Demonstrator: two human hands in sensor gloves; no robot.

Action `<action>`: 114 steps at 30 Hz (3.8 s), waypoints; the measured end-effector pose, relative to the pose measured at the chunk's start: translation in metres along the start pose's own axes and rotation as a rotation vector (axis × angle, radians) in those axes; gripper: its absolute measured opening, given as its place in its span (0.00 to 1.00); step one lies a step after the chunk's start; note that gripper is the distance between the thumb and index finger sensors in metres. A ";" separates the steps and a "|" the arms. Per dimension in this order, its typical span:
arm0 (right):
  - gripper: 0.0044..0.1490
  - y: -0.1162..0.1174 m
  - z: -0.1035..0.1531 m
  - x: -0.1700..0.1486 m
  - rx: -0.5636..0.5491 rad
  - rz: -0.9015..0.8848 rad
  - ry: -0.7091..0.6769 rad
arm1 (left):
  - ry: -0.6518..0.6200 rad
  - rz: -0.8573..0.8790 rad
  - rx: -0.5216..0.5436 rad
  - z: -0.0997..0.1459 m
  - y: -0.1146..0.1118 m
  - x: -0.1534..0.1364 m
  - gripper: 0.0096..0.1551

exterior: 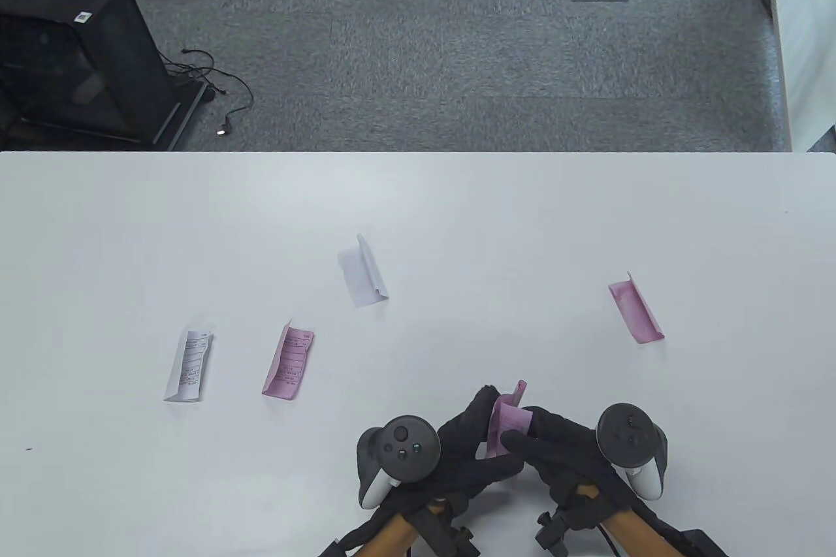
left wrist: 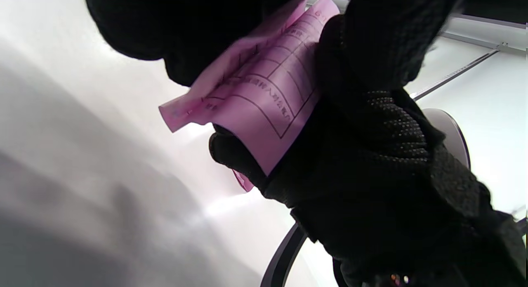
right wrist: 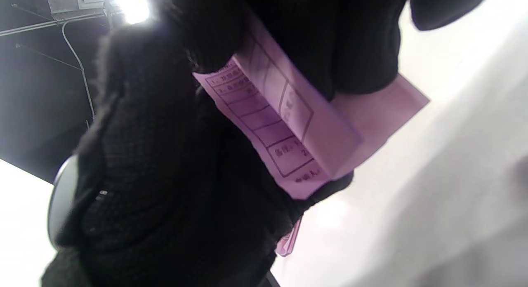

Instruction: Unfold folded invoices and stack

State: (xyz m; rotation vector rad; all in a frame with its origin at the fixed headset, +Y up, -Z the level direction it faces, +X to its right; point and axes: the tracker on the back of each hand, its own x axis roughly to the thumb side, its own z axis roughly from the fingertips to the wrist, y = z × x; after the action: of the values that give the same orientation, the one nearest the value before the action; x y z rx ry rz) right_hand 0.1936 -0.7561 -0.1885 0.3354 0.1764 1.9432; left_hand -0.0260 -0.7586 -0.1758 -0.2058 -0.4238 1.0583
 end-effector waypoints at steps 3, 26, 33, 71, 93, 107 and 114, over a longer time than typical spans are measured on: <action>0.25 0.000 0.000 0.000 0.013 -0.025 0.000 | 0.003 0.034 0.007 0.000 0.002 -0.002 0.55; 0.24 -0.046 -0.009 -0.017 -0.119 0.104 0.077 | 0.225 0.085 0.242 0.009 0.063 -0.040 0.29; 0.24 -0.043 -0.010 -0.017 -0.120 0.373 0.138 | 0.338 -0.225 0.159 0.004 0.057 -0.037 0.35; 0.39 0.070 -0.041 0.035 0.244 1.104 -0.035 | 0.457 -0.831 -0.235 -0.011 0.029 -0.041 0.45; 0.40 0.005 -0.022 -0.019 0.198 1.129 0.183 | 0.457 -0.823 -0.258 -0.012 0.032 -0.042 0.45; 0.41 0.006 -0.023 0.012 0.041 0.990 0.082 | 0.441 -0.818 -0.270 -0.011 0.035 -0.043 0.46; 0.40 0.066 -0.040 0.044 0.185 1.115 0.027 | 0.439 -0.816 -0.274 -0.011 0.034 -0.044 0.46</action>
State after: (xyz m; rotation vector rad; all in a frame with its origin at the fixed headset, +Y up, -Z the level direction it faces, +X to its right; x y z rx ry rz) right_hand 0.1069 -0.7399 -0.2015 0.6112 0.2082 3.0407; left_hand -0.0669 -0.7800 -0.2085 -0.4521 -0.2117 0.1365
